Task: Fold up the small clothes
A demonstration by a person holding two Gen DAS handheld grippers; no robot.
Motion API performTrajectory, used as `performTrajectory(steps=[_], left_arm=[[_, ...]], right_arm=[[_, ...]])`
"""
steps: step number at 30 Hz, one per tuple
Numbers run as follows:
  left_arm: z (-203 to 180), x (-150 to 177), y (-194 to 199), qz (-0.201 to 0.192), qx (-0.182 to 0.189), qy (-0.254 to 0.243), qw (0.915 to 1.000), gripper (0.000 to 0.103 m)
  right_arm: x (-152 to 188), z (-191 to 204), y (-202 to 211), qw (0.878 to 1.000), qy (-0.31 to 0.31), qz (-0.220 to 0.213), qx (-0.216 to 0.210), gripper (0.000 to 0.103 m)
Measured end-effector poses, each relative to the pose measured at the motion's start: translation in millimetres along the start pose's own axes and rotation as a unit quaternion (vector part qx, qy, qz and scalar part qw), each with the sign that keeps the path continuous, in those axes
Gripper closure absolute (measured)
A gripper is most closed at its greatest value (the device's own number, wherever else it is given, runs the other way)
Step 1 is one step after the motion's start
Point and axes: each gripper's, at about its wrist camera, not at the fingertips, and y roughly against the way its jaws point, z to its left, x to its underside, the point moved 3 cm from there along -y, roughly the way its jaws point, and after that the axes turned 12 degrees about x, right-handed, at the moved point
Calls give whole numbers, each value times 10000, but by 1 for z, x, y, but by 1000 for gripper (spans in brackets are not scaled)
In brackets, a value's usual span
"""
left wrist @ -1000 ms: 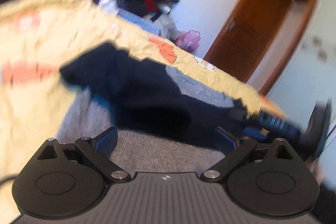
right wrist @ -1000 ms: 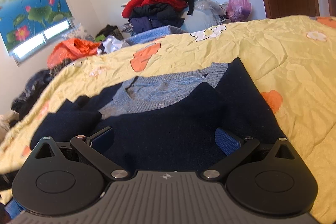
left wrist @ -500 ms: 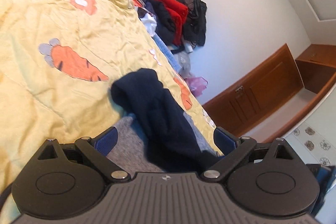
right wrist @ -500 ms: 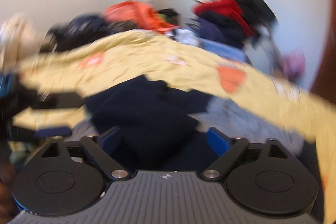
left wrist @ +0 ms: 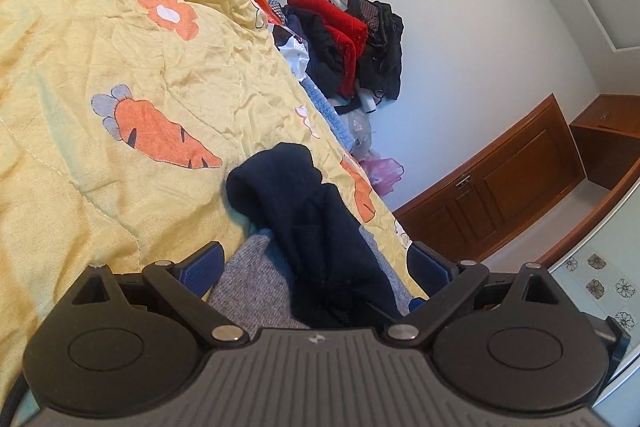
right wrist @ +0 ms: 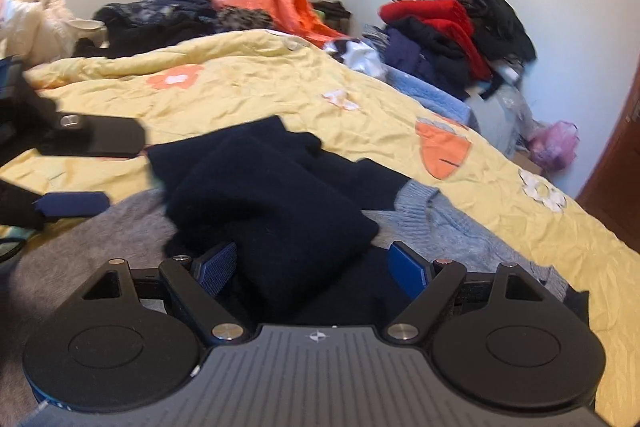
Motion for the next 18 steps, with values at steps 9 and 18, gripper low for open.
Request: performTrajectory(steps=[9, 18], left_arm=[[-1, 0, 0, 19, -21, -27, 10000, 4], [-1, 1, 0, 26, -28, -34, 10000, 4]], right_arm=[[-4, 47, 4, 9960, 822, -149, -311, 19], [-14, 12, -7, 9989, -369, -50, -286, 19]])
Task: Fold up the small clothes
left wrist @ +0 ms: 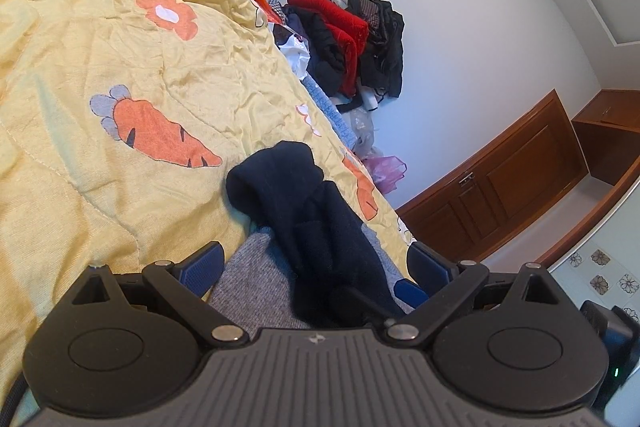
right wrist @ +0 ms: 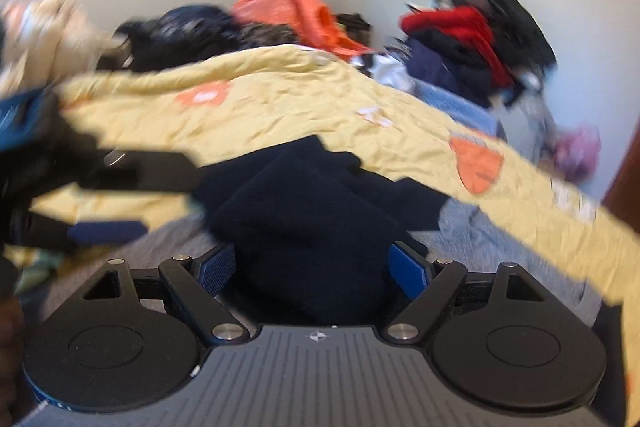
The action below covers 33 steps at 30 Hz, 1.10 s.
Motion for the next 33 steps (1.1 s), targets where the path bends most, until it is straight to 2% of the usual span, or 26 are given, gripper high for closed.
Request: performTrajectory(steps=[4, 8, 11, 12, 13, 14, 16, 18, 20, 22, 23, 24, 26, 27, 28, 29, 30, 31, 33], left_arm=[[0, 0, 0, 0, 0, 1, 10000, 4], [0, 0, 0, 4, -5, -3, 10000, 4], [0, 0, 0, 3, -5, -3, 10000, 4], [0, 0, 0, 5, -7, -4, 10000, 4], [0, 0, 0, 6, -6, -5, 10000, 4], [0, 0, 0, 2, -5, -2, 10000, 4], [0, 0, -1, 5, -9, -4, 10000, 4], [0, 0, 0, 5, -5, -3, 10000, 4], [0, 0, 0, 6, -4, -2, 10000, 4], [0, 0, -1, 5, -2, -1, 10000, 4], [0, 0, -1, 6, -5, -2, 10000, 4], [0, 0, -1, 5, -5, -1, 10000, 4], [0, 0, -1, 6, -6, -1, 10000, 4], [0, 0, -1, 6, -9, -4, 10000, 4], [0, 0, -1, 8, -10, -4, 10000, 4], [0, 0, -1, 4, -9, -2, 10000, 4], [0, 0, -1, 4, -10, -3, 10000, 4], [-1, 0, -1, 6, -13, -5, 10000, 4], [-1, 0, -1, 18, -20, -17, 10000, 4]], right_arm=[[5, 0, -1, 9999, 117, 1, 70, 19], [10, 22, 4, 9966, 782, -215, 153, 19], [8, 33, 2, 9935, 1015, -429, 301, 29], [8, 36, 1, 9926, 1104, -428, 279, 37], [7, 40, 1, 9917, 1188, -431, 241, 52], [8, 43, 1, 9906, 1282, -438, 198, 59], [9, 48, 0, 9879, 1471, -459, 192, 78], [9, 49, 2, 9872, 1495, -521, 198, 91], [4, 37, 9, 9927, 1036, -611, 102, 92], [-3, 10, 20, 9978, 123, -657, -8, 93], [-4, -9, 26, 9966, -459, -685, 7, 93], [-1, -32, 32, 9915, -1094, -703, 66, 93], [17, -77, 44, 9694, -2367, -610, 213, 92], [30, -95, 50, 9584, -2785, -531, 336, 83], [44, -109, 56, 9503, -3048, -417, 471, 69], [57, -119, 58, 9470, -3155, -257, 546, 55], [68, -126, 59, 9455, -3212, -88, 528, 22], [77, -132, 61, 9419, -3314, -19, 541, 5], [87, -143, 65, 9343, -3533, -42, 475, 5]])
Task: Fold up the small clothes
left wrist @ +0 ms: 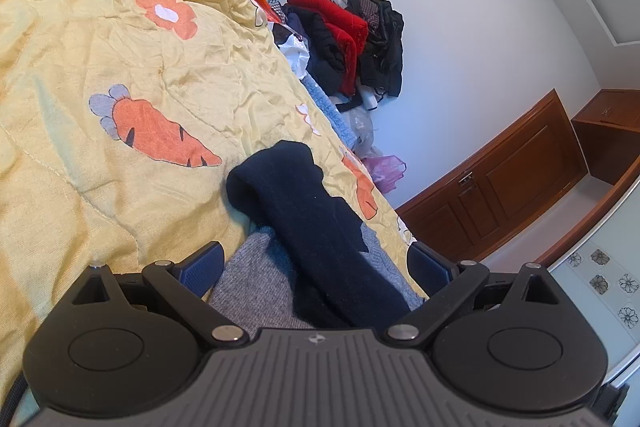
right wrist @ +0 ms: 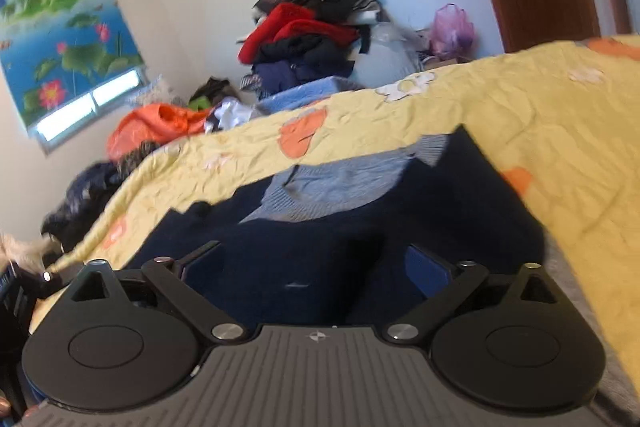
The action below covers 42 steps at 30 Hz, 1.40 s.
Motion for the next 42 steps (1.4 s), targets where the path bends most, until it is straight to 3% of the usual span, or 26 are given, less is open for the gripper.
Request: performTrajectory(steps=[2, 4, 6, 9, 11, 12, 13, 16, 20, 24, 26, 29, 31, 34, 38, 42], left_arm=[[0, 0, 0, 7, -5, -9, 10000, 4], [-1, 0, -1, 22, -17, -30, 10000, 4], [-1, 0, -1, 31, -23, -41, 10000, 4], [-1, 1, -1, 37, -36, -51, 10000, 4], [-1, 1, -1, 43, -43, -60, 10000, 4], [-1, 1, -2, 45, -43, -60, 10000, 4], [-1, 0, -1, 48, -46, -65, 10000, 4], [-1, 1, -1, 49, -44, -63, 10000, 4], [-1, 1, -1, 48, -46, -63, 10000, 4], [-2, 1, -2, 49, -48, -64, 10000, 4], [-1, 1, -2, 50, -47, -66, 10000, 4], [-1, 1, -2, 62, -59, -82, 9999, 4], [-1, 0, -2, 87, -82, -113, 9999, 4], [-2, 0, -3, 133, -124, -171, 9997, 4], [-4, 1, -2, 326, -195, -247, 9990, 4], [-12, 11, 18, 942, -375, -540, 9934, 4]], right_arm=[[-7, -11, -5, 9980, -495, 277, -262, 5], [-12, -21, -16, 9889, -1192, 647, -608, 6], [-16, -25, -29, 9801, -1622, 921, -672, 9], [-17, -12, -47, 9821, -1451, 1136, -403, 17], [-13, 4, -60, 9880, -856, 1265, -204, 46], [-10, 13, -64, 9901, -481, 1318, -92, 75], [-8, 21, -66, 9914, -146, 1303, -14, 82], [-18, 29, -62, 9941, 367, 1015, 51, 85], [-70, 2, -56, 9974, 197, 646, 257, 86], [-93, -48, -68, 9931, 30, 863, 796, 86], [-84, -66, -79, 9898, -51, 1127, 871, 85], [-66, -77, -86, 9905, -372, 1113, 712, 69], [-60, -82, -80, 9908, -781, 955, 551, 42], [-54, -85, -58, 9900, -1100, 655, 588, 41], [-39, -85, -4, 9947, -785, 318, 591, 39], [0, -81, 50, 9965, -174, 815, 121, 36]])
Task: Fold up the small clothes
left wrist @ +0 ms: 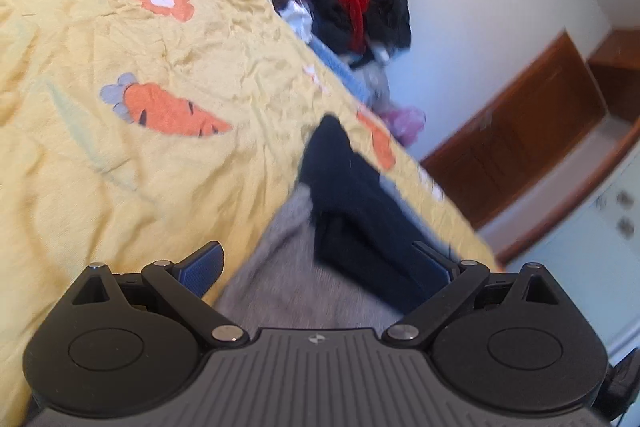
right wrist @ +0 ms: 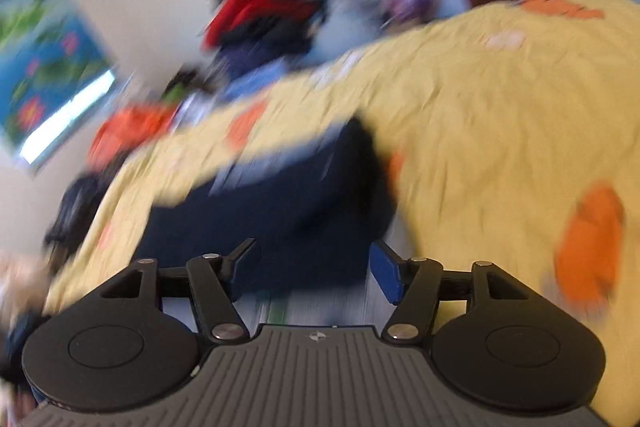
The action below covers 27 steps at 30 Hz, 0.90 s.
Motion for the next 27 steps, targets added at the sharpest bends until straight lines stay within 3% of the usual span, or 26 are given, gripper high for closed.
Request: performTrajectory(steps=[3, 4, 6, 9, 11, 13, 15, 17, 19, 21, 23, 27], left_arm=[[-15, 19, 21, 637, -31, -576, 9963, 4], [-22, 27, 28, 900, -88, -875, 9921, 4], [-36, 47, 42, 1428, -183, -1580, 9769, 4], [-49, 76, 68, 2086, -338, -2588, 9425, 4], [-51, 90, 85, 2323, -401, -3057, 9225, 3], [-49, 96, 99, 2380, -432, -3204, 9159, 3], [-44, 93, 108, 2355, -405, -3048, 9220, 3], [-40, 86, 113, 2254, -246, -2625, 9379, 3], [-33, 76, 116, 2133, 111, -1882, 9586, 3], [-24, 70, 119, 2106, 636, -978, 9706, 3], [-17, 70, 119, 2130, 959, -410, 9715, 3], [-10, 70, 126, 2101, 1137, -120, 9710, 3]], right_arm=[[43, 1, 21, 9970, 529, 558, 34, 35], [57, 3, 34, 9960, 754, 476, -21, 34], [80, 8, 58, 9907, 1262, 500, 2, 32], [100, 10, 87, 9789, 1909, 730, -53, 29], [103, 2, 102, 9776, 1920, 858, -40, 28], [98, -14, 116, 9850, 1572, 696, 112, 27], [87, -37, 119, 9932, 998, 517, 311, 25], [82, -61, 113, 9971, 211, 651, 343, 23], [83, -75, 106, 9966, -405, 716, -20, 22], [82, -72, 101, 9952, -541, 806, -103, 22], [85, -62, 102, 9963, -406, 755, -82, 22], [91, -32, 109, 9954, -111, 805, -514, 22]])
